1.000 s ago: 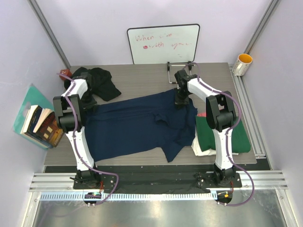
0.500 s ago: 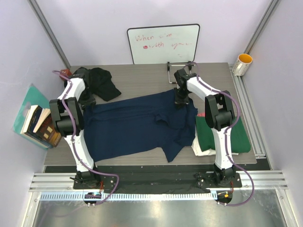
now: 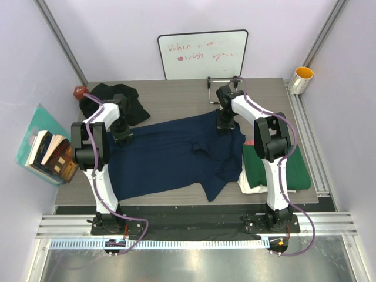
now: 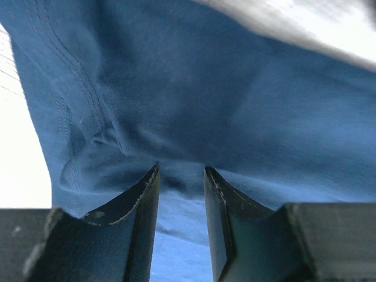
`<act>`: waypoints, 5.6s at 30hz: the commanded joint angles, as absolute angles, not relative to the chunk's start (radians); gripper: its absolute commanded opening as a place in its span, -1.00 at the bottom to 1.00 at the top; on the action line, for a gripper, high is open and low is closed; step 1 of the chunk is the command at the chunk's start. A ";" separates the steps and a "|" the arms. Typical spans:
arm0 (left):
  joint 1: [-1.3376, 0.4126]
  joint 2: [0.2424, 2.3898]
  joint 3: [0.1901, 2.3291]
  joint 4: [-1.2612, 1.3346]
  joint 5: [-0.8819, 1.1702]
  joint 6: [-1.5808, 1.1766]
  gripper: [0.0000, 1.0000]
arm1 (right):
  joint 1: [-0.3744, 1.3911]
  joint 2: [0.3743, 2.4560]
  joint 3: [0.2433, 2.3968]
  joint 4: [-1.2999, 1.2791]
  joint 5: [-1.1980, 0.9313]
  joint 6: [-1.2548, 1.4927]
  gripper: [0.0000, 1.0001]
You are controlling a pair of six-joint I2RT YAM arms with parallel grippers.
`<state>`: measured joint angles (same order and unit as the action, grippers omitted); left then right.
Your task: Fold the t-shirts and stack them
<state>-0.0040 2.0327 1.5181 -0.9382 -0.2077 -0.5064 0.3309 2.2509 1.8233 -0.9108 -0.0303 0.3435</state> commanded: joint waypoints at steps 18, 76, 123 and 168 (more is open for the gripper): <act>0.011 1.948 1.368 -0.963 -0.353 -0.534 -0.18 | 0.318 2.322 1.871 -0.933 0.040 0.350 -0.95; 0.092 2.020 1.882 -0.914 -0.371 -0.564 0.20 | 0.292 2.120 2.183 -0.781 -0.069 0.471 -0.44; -0.258 1.767 1.336 -0.954 -0.187 -0.655 0.16 | 0.522 1.480 1.003 -0.832 -0.134 0.411 -0.01; -0.258 1.759 1.270 -0.924 -0.236 -0.624 0.09 | 0.566 1.828 1.469 -0.960 -0.078 0.357 -0.98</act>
<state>-0.2604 1.7828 1.2762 -0.9520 -0.2127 -0.6235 0.5606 1.8599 1.3079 -0.9195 -0.0914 0.3859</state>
